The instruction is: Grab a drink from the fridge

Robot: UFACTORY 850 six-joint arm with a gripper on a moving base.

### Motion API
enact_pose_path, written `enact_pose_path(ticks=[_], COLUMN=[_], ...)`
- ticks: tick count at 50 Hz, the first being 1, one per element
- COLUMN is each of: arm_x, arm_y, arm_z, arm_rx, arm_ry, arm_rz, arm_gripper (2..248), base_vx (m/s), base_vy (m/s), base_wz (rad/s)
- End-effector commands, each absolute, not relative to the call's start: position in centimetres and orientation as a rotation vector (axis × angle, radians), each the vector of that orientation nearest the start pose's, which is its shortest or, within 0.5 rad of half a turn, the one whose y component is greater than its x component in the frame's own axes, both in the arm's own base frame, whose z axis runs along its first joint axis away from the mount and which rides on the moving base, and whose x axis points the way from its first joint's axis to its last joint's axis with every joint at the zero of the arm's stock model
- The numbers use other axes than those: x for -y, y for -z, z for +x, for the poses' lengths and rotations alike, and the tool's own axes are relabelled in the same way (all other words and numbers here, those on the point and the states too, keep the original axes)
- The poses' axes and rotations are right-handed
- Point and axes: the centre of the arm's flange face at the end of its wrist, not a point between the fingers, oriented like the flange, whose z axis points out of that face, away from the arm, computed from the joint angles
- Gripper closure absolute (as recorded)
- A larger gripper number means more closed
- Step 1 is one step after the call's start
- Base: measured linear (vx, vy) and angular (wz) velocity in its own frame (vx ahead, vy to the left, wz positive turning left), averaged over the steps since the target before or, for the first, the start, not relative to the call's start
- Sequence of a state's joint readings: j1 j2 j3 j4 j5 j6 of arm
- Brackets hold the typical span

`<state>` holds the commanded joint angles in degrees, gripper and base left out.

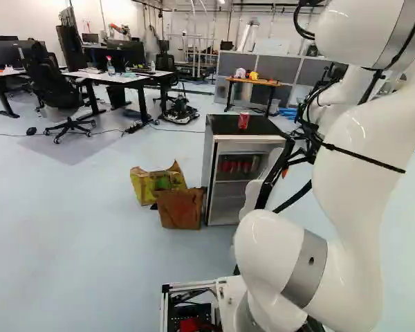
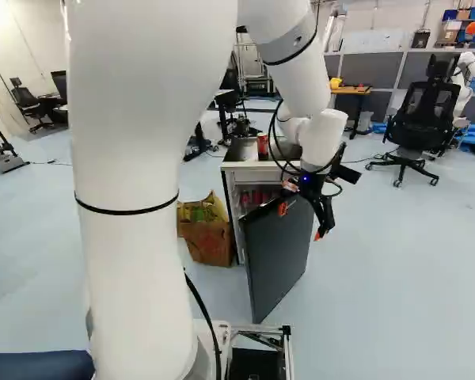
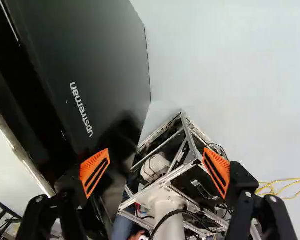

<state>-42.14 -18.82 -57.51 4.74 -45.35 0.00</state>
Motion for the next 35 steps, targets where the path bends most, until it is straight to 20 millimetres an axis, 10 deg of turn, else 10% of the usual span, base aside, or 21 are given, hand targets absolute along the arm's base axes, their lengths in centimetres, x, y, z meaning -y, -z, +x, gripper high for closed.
enact_pose_path(ticks=[35], arm_x=[26.0], arm_y=[-40.3], arm_z=[40.7], arm_rx=[-0.923], arm_ry=[-0.115], arm_rz=[-2.947], arm_gripper=[3], base_vx=[0.0], base_vy=[0.0], base_wz=[0.0])
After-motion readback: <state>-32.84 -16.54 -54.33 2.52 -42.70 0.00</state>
